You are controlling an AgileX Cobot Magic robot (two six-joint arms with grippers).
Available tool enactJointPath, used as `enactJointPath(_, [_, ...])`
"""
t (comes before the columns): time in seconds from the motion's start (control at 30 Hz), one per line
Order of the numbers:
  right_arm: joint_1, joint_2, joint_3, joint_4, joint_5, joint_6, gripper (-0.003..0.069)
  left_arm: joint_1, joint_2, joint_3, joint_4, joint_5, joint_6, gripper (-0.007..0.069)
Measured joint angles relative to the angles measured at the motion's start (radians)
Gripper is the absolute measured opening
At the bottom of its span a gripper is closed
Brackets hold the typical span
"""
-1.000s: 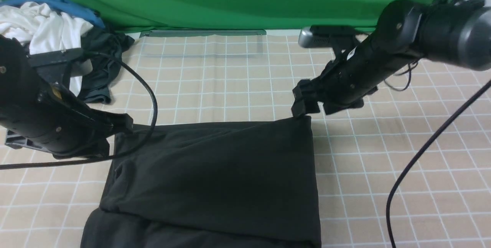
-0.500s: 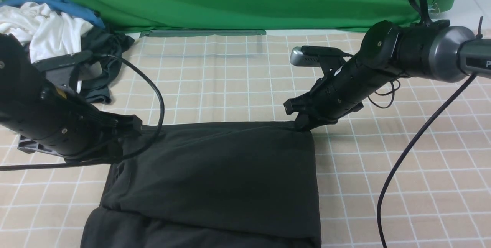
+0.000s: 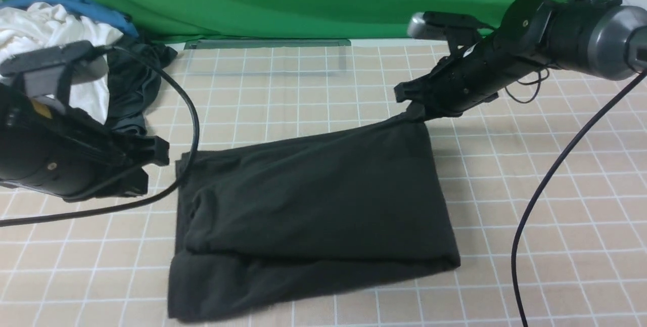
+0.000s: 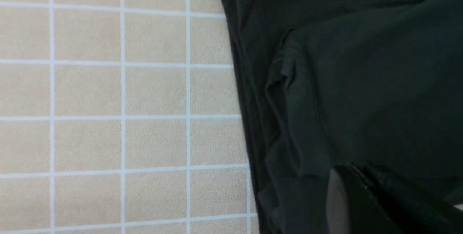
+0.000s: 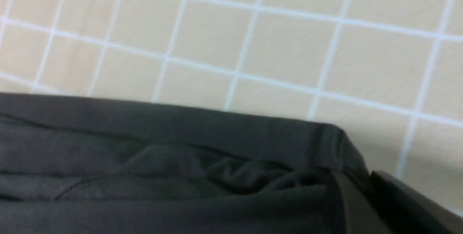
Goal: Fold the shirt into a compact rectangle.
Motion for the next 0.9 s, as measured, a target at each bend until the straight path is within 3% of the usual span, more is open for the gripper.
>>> enactJointPath(0.13, [-0.017, 0.005, 0.000, -0.002, -0.020, 0.025, 0.0112, 0.000, -0.040, 0.000, 0.000, 0.021, 0.000, 0.0019])
enactJointPath(0.2, [-0.023, 0.004, -0.001, -0.006, -0.011, 0.035, 0.0185, 0.000, -0.058, 0.000, 0.000, 0.023, 0.000, 0.0019])
enactJointPath(0.27, [-0.034, -0.008, -0.007, -0.022, 0.032, 0.031, 0.0312, 0.000, -0.080, 0.000, 0.000, 0.030, 0.000, 0.0019])
enactJointPath(0.37, [-0.049, -0.048, -0.007, -0.079, 0.107, 0.023, 0.0412, 0.000, -0.117, 0.000, 0.001, 0.039, 0.001, 0.0019])
enactJointPath(0.4, [-0.056, -0.076, -0.007, -0.119, 0.144, 0.019, 0.0413, 0.000, -0.136, 0.000, 0.004, 0.039, 0.001, 0.0019])
enactJointPath(0.43, [-0.063, -0.121, -0.007, -0.165, 0.182, 0.020, 0.0384, 0.000, -0.157, 0.000, 0.004, 0.039, 0.001, 0.0019])
enactJointPath(0.5, [-0.070, -0.199, -0.003, -0.255, 0.213, 0.036, 0.0258, 0.000, -0.201, 0.000, 0.004, 0.037, 0.002, 0.0019])
enactJointPath(0.53, [-0.072, -0.271, 0.007, -0.303, 0.215, 0.052, 0.0157, 0.000, -0.228, 0.000, 0.004, 0.031, 0.005, 0.0019])
enactJointPath(0.6, [-0.076, -0.409, 0.029, -0.342, 0.208, 0.074, 0.0069, 0.000, -0.290, 0.006, 0.004, 0.013, 0.009, 0.0019])
enactJointPath(0.9, [-0.077, -1.088, 0.308, -0.359, -0.051, 0.114, 0.0038, 0.000, -0.593, 0.069, 0.040, -0.095, 0.016, 0.0019])
